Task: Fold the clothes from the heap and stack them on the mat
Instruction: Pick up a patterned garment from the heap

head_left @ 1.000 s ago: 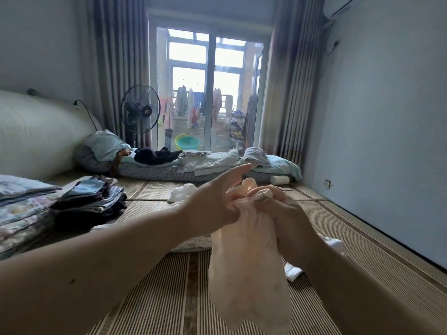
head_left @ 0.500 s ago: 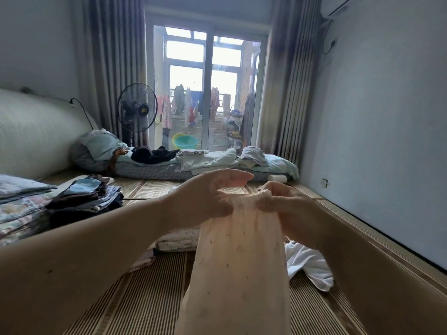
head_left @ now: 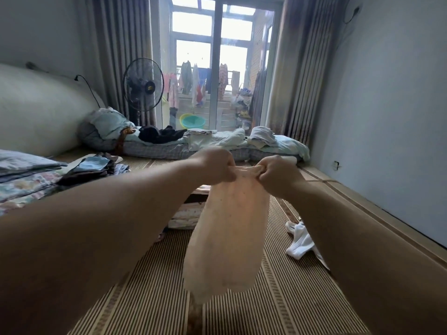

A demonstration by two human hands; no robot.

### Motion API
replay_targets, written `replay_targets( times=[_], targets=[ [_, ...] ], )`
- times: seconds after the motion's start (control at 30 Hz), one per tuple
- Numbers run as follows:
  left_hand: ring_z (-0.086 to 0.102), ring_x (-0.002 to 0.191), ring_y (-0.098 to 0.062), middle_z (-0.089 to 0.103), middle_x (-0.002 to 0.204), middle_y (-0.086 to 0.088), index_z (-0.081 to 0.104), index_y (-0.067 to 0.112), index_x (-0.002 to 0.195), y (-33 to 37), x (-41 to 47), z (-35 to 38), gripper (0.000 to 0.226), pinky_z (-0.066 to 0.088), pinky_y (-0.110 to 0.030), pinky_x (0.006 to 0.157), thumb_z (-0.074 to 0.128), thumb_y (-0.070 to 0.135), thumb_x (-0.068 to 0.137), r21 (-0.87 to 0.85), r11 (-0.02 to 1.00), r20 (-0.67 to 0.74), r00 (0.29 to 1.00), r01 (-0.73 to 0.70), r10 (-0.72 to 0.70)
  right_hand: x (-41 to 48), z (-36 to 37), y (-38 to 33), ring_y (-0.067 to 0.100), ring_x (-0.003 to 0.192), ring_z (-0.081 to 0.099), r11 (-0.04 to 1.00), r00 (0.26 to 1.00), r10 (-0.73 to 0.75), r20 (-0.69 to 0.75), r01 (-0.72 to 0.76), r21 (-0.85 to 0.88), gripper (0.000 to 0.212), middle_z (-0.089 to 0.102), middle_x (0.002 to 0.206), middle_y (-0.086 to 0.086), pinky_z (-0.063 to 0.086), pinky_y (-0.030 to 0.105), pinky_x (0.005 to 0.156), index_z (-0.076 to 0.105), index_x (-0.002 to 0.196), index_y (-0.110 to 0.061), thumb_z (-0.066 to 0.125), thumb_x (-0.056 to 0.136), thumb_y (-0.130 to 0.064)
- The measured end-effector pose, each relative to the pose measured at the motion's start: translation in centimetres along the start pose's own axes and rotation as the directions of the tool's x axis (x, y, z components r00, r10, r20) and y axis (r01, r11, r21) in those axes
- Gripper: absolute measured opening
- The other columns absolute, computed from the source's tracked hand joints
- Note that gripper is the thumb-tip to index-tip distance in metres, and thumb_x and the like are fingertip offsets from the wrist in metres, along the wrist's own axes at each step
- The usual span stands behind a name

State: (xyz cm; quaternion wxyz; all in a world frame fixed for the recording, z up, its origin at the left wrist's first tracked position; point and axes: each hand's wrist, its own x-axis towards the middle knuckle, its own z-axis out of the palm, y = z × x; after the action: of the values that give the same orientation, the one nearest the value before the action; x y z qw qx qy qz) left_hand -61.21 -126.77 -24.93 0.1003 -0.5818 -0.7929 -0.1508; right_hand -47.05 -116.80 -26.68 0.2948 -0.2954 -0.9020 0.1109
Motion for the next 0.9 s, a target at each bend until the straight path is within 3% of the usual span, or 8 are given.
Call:
replay_targets(
  times=[0.23,0.3,0.37,0.53,0.67,0.77,0.83,0.9],
  targets=[
    [0.053,0.078,-0.012,0.064,0.088,0.002,0.067,0.017,0.096,1.0,1.0,1.1,0.018,0.040,-0.023,0.068,0.059,0.030,0.088,-0.016,0.992,-0.397,0.911,-0.128,0.111,0.6,-0.1,2.0,0.017,0.068,0.057,0.996,0.948,-0.039,-0.315,0.062,0.065,0.016,0.067,0.073,0.004,0.042,0.021,0.065,0.070,0.082,-0.016,0.054,0.085,-0.014],
    [0.054,0.073,-0.008,0.068,0.090,-0.001,0.068,0.014,0.100,0.8,-1.2,3.3,0.017,0.046,-0.020,0.065,0.064,0.025,0.088,-0.060,0.970,-0.376,0.906,-0.235,0.196,-2.1,1.0,3.3,0.015,0.065,0.056,0.996,0.973,-0.052,-0.224,0.066,0.055,0.013,0.066,0.071,0.000,0.040,0.016,0.059,0.068,0.082,-0.016,0.056,0.086,-0.016],
    [0.052,0.073,-0.006,0.069,0.092,-0.001,0.069,0.015,0.102,0.5,-4.2,6.4,0.017,0.041,-0.012,0.063,0.069,0.020,0.085,-0.108,0.948,-0.268,0.927,-0.299,0.261,-5.7,3.0,5.0,0.018,0.068,0.062,0.997,0.997,-0.035,-0.074,0.040,0.067,0.009,0.068,0.074,0.002,0.049,0.026,0.064,0.067,0.085,-0.016,0.058,0.086,-0.018],
    [0.061,0.086,-0.006,0.067,0.097,0.012,0.065,0.032,0.104,0.4,-12.8,16.4,0.025,0.041,-0.014,0.070,0.068,0.037,0.080,-0.219,0.951,0.083,0.967,-0.220,0.243,-15.0,9.1,8.5,0.008,0.067,0.060,0.994,0.944,0.044,0.328,-0.075,0.084,0.008,0.066,0.074,-0.006,0.046,0.023,0.061,0.068,0.087,-0.022,0.064,0.080,-0.021],
    [0.057,0.080,0.003,0.065,0.084,0.021,0.062,0.038,0.094,-0.4,-17.7,21.8,0.030,0.051,-0.015,0.066,0.073,0.041,0.066,-0.284,0.896,0.012,0.933,-0.342,0.360,-18.8,12.6,10.1,0.012,0.063,0.061,0.993,0.839,-0.015,0.544,-0.053,0.110,0.008,0.067,0.067,-0.002,0.045,0.027,0.054,0.066,0.071,-0.014,0.061,0.074,-0.018],
    [0.051,0.112,0.003,0.059,0.114,0.027,0.050,0.048,0.120,-1.8,-18.1,23.9,0.056,0.045,-0.017,0.095,0.072,0.059,0.069,-0.379,0.882,0.047,0.946,-0.279,0.320,-19.0,13.4,11.1,0.019,0.068,0.064,0.952,0.797,-0.012,0.603,-0.176,0.251,0.006,0.068,0.072,0.005,0.049,0.033,0.058,0.065,0.072,-0.013,0.061,0.076,-0.016],
    [0.025,0.136,0.003,0.036,0.139,0.031,0.026,0.055,0.136,-2.5,-17.3,24.5,0.081,0.022,-0.019,0.114,0.067,0.068,0.067,-0.370,0.916,0.215,0.944,-0.157,0.249,-18.6,13.3,11.4,0.022,0.072,0.062,0.830,0.751,-0.019,0.660,-0.356,0.429,0.010,0.069,0.078,0.005,0.048,0.035,0.065,0.067,0.076,-0.016,0.061,0.080,-0.009],
    [0.012,0.140,0.004,0.030,0.145,0.027,0.030,0.049,0.138,-3.2,-16.4,25.4,0.073,0.011,-0.018,0.117,0.066,0.058,0.076,-0.373,0.917,0.273,0.929,-0.138,0.251,-17.6,12.9,11.3,0.017,0.075,0.058,0.674,0.725,-0.093,0.682,-0.458,0.579,0.013,0.066,0.077,0.000,0.046,0.030,0.070,0.068,0.080,-0.015,0.061,0.078,-0.005]
  ],
)
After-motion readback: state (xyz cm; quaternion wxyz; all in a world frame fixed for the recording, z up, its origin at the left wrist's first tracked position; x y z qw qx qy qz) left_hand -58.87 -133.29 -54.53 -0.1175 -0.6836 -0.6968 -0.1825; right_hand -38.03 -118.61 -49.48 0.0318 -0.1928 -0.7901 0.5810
